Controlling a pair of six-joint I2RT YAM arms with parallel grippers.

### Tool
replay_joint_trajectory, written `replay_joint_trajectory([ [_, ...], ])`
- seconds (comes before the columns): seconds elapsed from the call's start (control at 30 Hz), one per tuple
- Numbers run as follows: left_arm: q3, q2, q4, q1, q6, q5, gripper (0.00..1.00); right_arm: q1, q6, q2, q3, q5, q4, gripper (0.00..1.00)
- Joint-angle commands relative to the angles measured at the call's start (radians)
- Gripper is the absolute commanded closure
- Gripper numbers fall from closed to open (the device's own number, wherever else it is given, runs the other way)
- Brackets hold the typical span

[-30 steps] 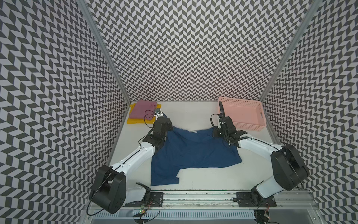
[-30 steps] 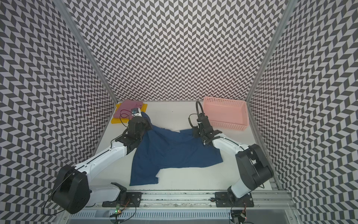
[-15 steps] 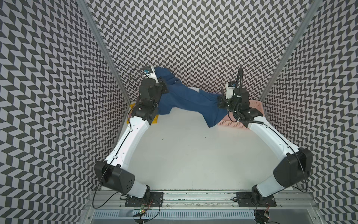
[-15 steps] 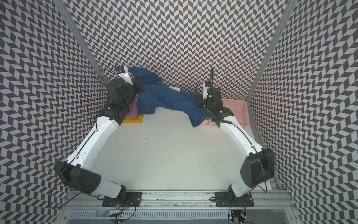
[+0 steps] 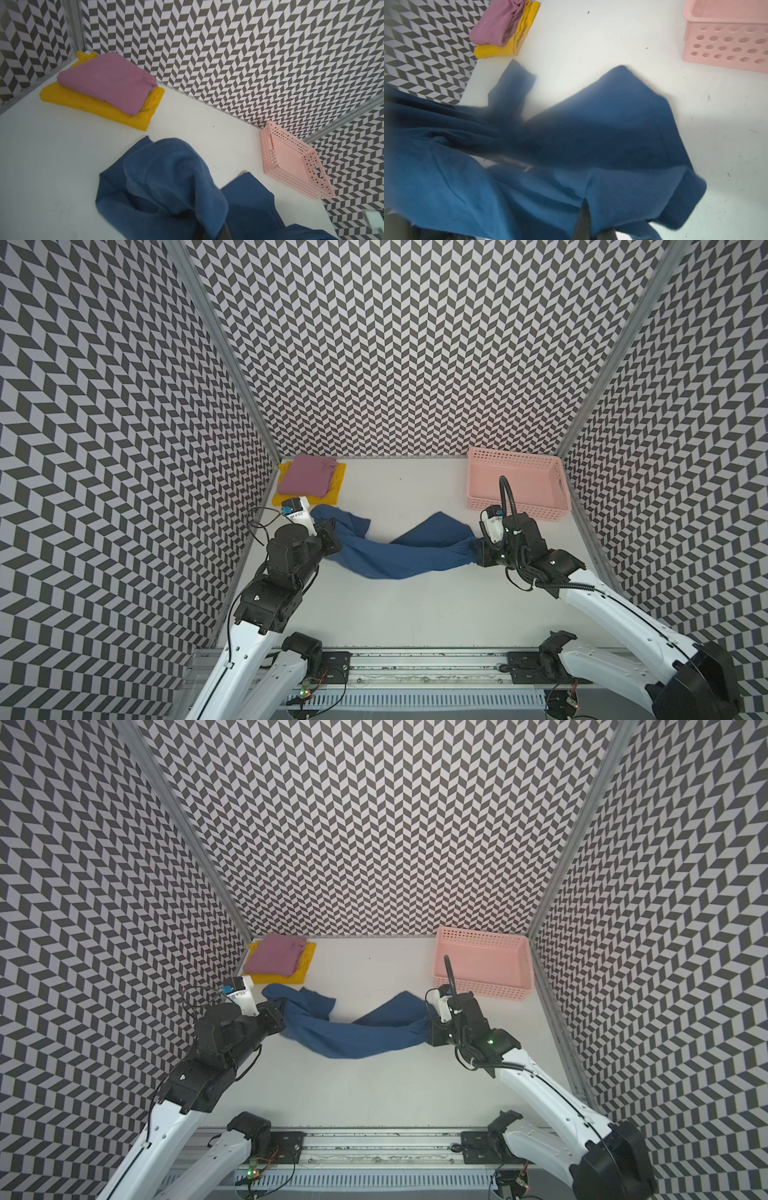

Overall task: Fold and stack t-shirts
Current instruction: Flatten out the T-shirt at the center of the board.

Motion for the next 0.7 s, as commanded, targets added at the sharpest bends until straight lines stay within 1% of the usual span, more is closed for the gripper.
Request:
replay_joint_trajectory([
  [0.0, 0.013, -0.005, -0.101, -0.002, -0.023, 0.014, 1.00, 0.011, 0.004, 0.006, -0.021, -0.088, -0.032, 1.00],
  [0.07, 0.007, 0.011, -0.125, -0.001, -0.025, 0.038, 1.00, 0.042, 0.027, 0.009, -0.053, -0.116, -0.036, 1.00],
  [0.13, -0.005, 0.031, -0.154, -0.003, -0.030, 0.102, 1.00, 0.097, 0.068, 0.002, -0.076, -0.123, -0.034, 1.00],
  [0.23, -0.025, 0.037, -0.199, -0.010, -0.043, 0.194, 1.00, 0.135, 0.125, 0.000, -0.088, -0.126, -0.075, 1.00],
  [0.37, -0.036, 0.006, -0.274, -0.041, -0.059, 0.233, 1.00, 0.170, 0.173, -0.043, -0.095, -0.128, -0.191, 1.00],
  [0.43, -0.046, -0.010, -0.293, -0.057, -0.068, 0.249, 1.00, 0.179, 0.197, -0.087, -0.096, -0.120, -0.234, 1.00],
  [0.47, -0.050, -0.014, -0.296, -0.061, -0.073, 0.260, 1.00, 0.180, 0.201, -0.104, -0.094, -0.119, -0.248, 0.94],
  [0.5, -0.056, -0.014, -0.295, -0.068, -0.077, 0.278, 0.98, 0.181, 0.206, -0.115, -0.093, -0.111, -0.262, 0.85],
  [0.53, -0.057, -0.008, -0.302, -0.076, -0.082, 0.287, 0.61, 0.181, 0.205, -0.117, -0.087, -0.110, -0.273, 0.78],
  [0.57, -0.054, 0.000, -0.315, -0.086, -0.087, 0.289, 0.13, 0.180, 0.205, -0.116, -0.081, -0.106, -0.283, 0.68],
  [0.6, -0.043, 0.011, -0.334, -0.102, -0.089, 0.278, 0.01, 0.183, 0.209, -0.117, -0.070, -0.097, -0.291, 0.47],
  [0.63, -0.026, 0.017, -0.357, -0.122, -0.090, 0.249, 0.01, 0.187, 0.214, -0.125, -0.056, -0.070, -0.299, 0.31],
  [0.67, -0.011, 0.021, -0.372, -0.140, -0.093, 0.219, 0.01, 0.191, 0.225, -0.139, -0.038, -0.033, -0.305, 0.19],
])
